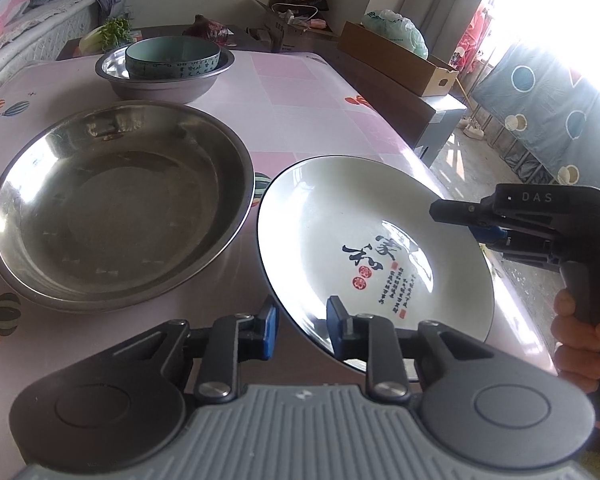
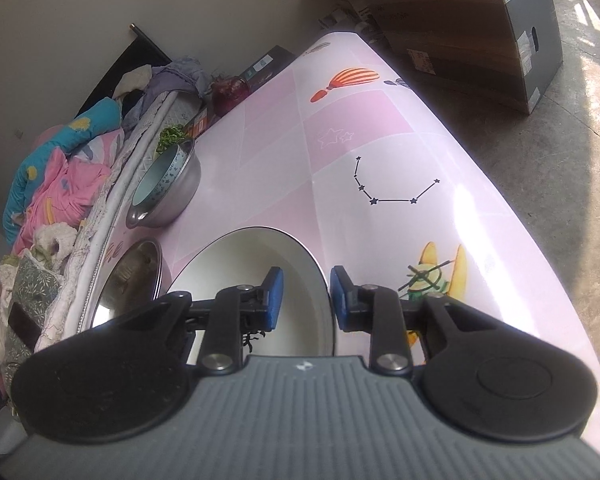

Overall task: Organize plates and bowls
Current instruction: 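Grasp the rim of the white printed plate with the right gripper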

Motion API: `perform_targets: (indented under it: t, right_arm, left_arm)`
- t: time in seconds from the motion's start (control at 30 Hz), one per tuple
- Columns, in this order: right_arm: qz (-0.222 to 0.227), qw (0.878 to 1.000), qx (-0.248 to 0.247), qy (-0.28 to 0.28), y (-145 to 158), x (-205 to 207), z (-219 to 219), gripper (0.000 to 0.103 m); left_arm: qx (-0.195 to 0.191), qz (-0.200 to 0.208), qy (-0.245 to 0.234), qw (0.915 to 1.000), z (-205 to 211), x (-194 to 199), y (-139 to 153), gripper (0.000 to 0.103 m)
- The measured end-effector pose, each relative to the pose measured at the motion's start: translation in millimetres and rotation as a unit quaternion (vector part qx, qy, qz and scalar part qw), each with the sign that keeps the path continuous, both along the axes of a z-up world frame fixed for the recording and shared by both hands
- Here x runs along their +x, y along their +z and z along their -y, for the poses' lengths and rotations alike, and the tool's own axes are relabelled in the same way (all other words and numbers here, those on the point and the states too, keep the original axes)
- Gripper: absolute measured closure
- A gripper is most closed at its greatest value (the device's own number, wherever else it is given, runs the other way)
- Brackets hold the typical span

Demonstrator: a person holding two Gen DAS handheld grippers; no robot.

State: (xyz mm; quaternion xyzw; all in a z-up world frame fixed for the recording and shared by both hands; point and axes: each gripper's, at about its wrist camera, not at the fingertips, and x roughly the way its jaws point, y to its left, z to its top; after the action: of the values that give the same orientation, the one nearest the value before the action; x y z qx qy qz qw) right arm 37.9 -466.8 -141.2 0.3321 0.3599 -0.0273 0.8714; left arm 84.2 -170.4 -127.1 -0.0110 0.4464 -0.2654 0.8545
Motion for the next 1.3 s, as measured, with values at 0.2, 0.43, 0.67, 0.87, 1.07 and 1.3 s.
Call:
perform_targets:
  t: [0.2, 0.43, 0.67, 0.87, 1.07, 1.3]
  right_arm:
    - [-0.015, 1.0, 0.001, 0.006, 4.5, -17.5, -11.0, 0.076]
    - [-0.026, 1.0, 0.007, 0.007, 6.6, -53.6, -34.2, 0.076]
    - [-0.03, 0.999, 0.009, 0.03, 8.2, -83.3, -72.2, 0.075]
    - [-0.024, 0.999, -0.006, 0.04, 11.4, -90.2, -102.7, 0.075]
    - [-0.024, 0.999, -0.016, 0.031, 9.2, -89.9, -108.7, 0.075]
    - [-0.02, 0.999, -0.005, 0.028, -0.5, -86.6, -107.7, 0.076]
  left_arm:
    - [0.006, -0.001, 0.006, 1.0, -7.0, -3.8, 1.7, 0.077]
    - [0.01, -0.007, -0.005, 0.9999, -27.3, -20.5, 4.4, 0.076]
    - [0.01, -0.015, -0.011, 0.9998, -65.2, -43.5, 7.1, 0.071]
    - [0.011, -0.015, -0.005, 0.9998, -90.4, -58.3, 8.3, 0.071]
    - [0.019, -0.018, -0.007, 0.9996, -87.9, -54.9, 5.3, 0.071]
    - [0.022, -0.01, -0.016, 0.9996, -79.9, -49.5, 3.3, 0.056]
